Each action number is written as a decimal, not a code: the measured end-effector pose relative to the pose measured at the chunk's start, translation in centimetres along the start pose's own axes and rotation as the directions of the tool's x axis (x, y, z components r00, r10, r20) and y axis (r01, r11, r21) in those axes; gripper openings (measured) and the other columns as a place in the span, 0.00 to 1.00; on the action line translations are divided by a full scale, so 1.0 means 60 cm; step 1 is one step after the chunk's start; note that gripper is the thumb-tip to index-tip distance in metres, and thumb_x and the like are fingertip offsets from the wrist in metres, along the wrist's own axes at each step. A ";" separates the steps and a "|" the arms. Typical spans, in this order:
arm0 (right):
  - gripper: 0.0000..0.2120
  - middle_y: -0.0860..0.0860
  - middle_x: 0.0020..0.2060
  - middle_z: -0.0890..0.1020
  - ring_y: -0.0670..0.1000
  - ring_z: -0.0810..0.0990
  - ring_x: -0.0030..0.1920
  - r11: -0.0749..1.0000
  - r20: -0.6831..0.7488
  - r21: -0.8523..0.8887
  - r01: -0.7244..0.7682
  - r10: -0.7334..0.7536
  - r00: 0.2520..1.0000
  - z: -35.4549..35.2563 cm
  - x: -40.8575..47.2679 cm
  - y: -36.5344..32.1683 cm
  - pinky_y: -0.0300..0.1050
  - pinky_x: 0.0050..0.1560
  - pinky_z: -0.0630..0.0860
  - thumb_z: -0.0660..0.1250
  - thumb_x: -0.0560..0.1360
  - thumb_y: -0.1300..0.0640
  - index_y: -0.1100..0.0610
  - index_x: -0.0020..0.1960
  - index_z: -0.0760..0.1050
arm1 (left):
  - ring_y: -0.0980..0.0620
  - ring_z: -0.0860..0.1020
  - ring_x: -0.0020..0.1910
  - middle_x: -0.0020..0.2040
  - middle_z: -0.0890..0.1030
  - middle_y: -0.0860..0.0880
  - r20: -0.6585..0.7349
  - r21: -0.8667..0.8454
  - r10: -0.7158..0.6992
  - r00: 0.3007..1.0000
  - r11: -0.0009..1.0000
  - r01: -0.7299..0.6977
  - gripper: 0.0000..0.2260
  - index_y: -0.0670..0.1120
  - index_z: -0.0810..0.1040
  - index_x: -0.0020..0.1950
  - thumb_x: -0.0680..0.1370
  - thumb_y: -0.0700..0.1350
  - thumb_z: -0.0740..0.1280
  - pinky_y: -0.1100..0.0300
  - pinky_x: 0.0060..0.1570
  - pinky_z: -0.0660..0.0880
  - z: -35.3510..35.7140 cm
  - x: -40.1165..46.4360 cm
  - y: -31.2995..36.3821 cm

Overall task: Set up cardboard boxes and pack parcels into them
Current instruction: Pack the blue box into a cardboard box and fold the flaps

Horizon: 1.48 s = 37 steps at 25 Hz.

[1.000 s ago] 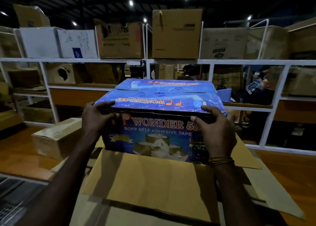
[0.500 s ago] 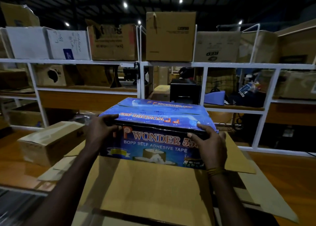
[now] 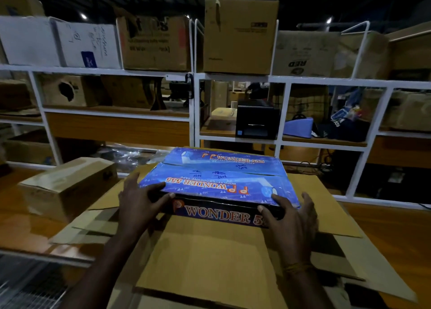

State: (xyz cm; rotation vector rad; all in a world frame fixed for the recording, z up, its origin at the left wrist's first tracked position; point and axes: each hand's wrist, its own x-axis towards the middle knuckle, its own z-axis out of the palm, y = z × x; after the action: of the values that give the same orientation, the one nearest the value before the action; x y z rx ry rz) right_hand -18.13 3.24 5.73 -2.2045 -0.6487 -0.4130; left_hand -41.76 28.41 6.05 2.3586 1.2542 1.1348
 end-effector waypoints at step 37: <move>0.18 0.52 0.60 0.76 0.57 0.77 0.57 0.662 0.584 -0.302 0.686 -0.440 0.682 0.140 0.253 -0.164 0.49 0.47 0.76 0.66 0.79 0.53 0.43 0.67 0.75 | 0.50 0.81 0.46 0.50 0.81 0.51 0.410 0.215 0.620 0.669 0.647 -0.731 0.06 0.54 0.83 0.52 0.76 0.51 0.72 0.59 0.38 0.74 0.111 0.230 0.144</move>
State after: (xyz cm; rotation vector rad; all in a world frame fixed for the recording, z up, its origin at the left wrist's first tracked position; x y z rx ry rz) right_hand -10.67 20.00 13.61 -2.5704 -1.7316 -0.4007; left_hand -27.16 34.94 13.35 3.2944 0.4533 0.6525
